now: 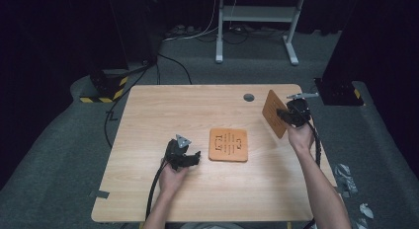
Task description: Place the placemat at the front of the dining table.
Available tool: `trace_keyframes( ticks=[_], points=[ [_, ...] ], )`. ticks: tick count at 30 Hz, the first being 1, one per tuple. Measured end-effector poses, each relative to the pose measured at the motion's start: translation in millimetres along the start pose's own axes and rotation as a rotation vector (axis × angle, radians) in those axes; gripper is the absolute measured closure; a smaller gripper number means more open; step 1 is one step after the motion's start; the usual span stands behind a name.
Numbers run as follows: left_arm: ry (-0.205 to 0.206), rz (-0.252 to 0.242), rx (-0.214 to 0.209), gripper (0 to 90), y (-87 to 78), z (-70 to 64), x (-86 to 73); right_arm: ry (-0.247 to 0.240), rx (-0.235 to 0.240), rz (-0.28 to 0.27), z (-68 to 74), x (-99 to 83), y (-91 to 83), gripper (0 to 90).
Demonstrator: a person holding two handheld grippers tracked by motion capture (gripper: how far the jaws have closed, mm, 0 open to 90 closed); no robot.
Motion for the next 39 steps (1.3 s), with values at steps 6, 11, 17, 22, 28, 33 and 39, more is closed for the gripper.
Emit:
trace_keyframes(
  ticks=[6, 11, 17, 22, 28, 33, 39],
  points=[
    [-0.001, 0.000, 0.000, 25.8, 0.0, 0.0, 0.0, 0.005, -0.023, 0.017, -5.2, -1.4, 6.5, 86.5],
    [-0.001, -0.001, 0.000, 25.8, 0.0, -0.1, 0.1, 0.012, -0.036, 0.028, -8.2, -2.7, 10.5, 86.2],
    [0.001, -0.002, 0.002, 26.1, 0.4, 0.2, 0.5, 0.022, -0.035, 0.015, -10.7, 3.4, 8.7, 84.0],
    [0.001, -0.002, 0.002, 26.1, 0.4, 0.2, 0.5, 0.006, -0.044, 0.025, -13.9, 1.9, 6.4, 85.5],
    [0.001, -0.001, 0.001, 26.3, 0.8, 0.6, 0.8, 0.031, -0.033, 0.025, -18.3, 1.3, 5.6, 86.2],
    [0.000, -0.001, 0.001, 26.3, 0.6, 0.4, 0.7, 0.052, -0.043, 0.022, -25.9, -0.6, 3.4, 84.9],
    [0.000, -0.001, 0.003, 26.3, 0.3, 0.5, 0.4, 0.038, -0.078, 0.035, -35.4, -6.3, 3.1, 81.0]
  ],
)
Point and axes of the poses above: each handheld gripper's, and its own axes: y roughly forward along the jaws, x roughly out of its top, z roughly to its left, the point moved 10 cm from there along y, roughly forward along the jaws, and after that the axes turned 4 degrees about y, right-handed, at the moved point
